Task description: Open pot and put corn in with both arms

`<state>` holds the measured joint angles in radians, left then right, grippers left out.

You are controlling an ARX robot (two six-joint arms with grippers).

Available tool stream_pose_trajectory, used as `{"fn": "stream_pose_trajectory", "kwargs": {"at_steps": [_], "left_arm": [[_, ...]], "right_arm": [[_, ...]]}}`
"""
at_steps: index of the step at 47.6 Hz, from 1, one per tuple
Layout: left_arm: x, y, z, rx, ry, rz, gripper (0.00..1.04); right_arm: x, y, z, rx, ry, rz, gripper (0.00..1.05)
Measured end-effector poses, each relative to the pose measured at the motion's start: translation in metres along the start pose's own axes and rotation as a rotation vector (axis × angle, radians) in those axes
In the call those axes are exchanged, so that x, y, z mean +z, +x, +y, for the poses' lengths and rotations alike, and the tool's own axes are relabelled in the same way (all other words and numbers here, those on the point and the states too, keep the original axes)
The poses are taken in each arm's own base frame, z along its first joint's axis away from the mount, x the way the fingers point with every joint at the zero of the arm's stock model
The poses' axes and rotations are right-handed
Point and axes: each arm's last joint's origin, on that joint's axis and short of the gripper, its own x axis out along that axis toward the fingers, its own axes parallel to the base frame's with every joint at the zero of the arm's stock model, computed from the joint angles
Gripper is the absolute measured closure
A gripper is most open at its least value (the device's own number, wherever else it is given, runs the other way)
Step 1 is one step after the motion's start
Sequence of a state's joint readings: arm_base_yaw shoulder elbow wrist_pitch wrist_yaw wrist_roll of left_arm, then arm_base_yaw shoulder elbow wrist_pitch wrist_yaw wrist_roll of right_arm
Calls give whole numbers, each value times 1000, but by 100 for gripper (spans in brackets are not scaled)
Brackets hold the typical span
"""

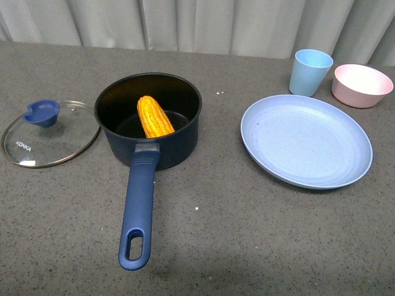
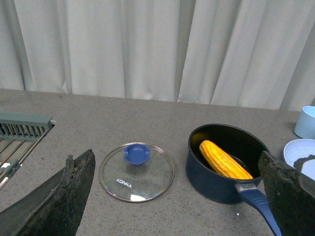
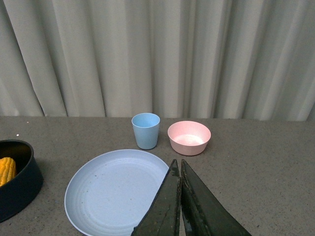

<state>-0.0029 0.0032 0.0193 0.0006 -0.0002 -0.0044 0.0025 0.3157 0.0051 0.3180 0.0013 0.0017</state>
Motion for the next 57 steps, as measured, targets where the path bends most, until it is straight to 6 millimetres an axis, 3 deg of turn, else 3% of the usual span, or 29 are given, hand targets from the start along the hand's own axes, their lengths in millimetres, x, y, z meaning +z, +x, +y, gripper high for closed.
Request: {"fn": "stream_pose_trajectory", "kwargs": {"at_steps": [37, 44, 57], "left_arm": [[0, 0, 0, 1, 0, 0, 6], [0, 0, 0, 1, 0, 0, 6], [0, 0, 0, 1, 0, 0, 6]], "right_arm": [[-3, -20, 0, 3, -2, 6, 103], [-3, -20, 0, 3, -2, 5, 77], [-3, -20, 0, 3, -2, 5, 18]]}}
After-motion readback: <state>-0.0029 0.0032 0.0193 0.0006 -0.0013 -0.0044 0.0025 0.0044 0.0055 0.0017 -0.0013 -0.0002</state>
